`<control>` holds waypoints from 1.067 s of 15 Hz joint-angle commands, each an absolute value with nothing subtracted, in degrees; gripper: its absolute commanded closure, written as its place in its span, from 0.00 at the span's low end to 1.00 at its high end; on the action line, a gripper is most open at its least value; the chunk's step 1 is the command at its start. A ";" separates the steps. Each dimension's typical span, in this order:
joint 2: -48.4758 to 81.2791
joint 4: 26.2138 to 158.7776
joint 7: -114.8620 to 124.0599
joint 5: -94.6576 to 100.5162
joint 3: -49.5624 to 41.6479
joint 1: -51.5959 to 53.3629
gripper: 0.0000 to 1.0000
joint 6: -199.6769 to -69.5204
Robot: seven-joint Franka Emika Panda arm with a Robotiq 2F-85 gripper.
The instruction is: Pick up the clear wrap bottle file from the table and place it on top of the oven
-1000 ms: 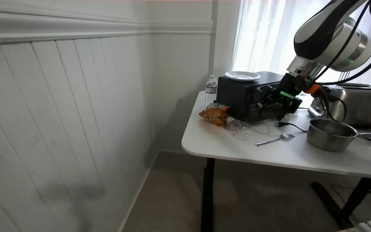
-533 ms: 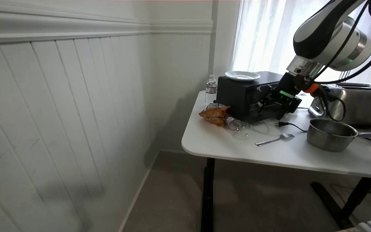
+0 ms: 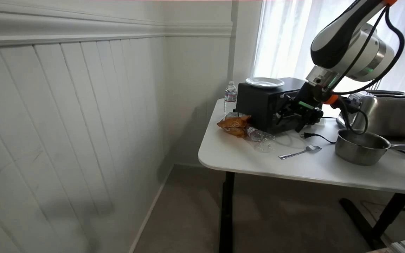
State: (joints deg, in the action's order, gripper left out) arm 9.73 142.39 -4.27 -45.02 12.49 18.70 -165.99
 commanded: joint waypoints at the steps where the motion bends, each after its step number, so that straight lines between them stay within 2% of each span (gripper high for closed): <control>1: 14.08 139.27 -7.42 -47.86 13.68 18.04 0.00 -168.24; 9: 21.60 133.91 -14.59 -52.57 17.03 14.41 0.01 -171.99; 10: 22.32 133.43 -15.88 -53.29 17.83 13.50 0.14 -171.91; 12: 23.62 132.45 -18.62 -54.88 19.59 11.56 0.23 -172.08; 13: 24.32 131.93 -20.21 -55.90 20.62 10.49 0.35 -172.27; 14: 24.91 131.54 -21.53 -56.55 21.46 9.55 0.34 -172.39; 16: 26.11 130.81 -24.33 -58.22 23.14 7.69 0.43 -172.90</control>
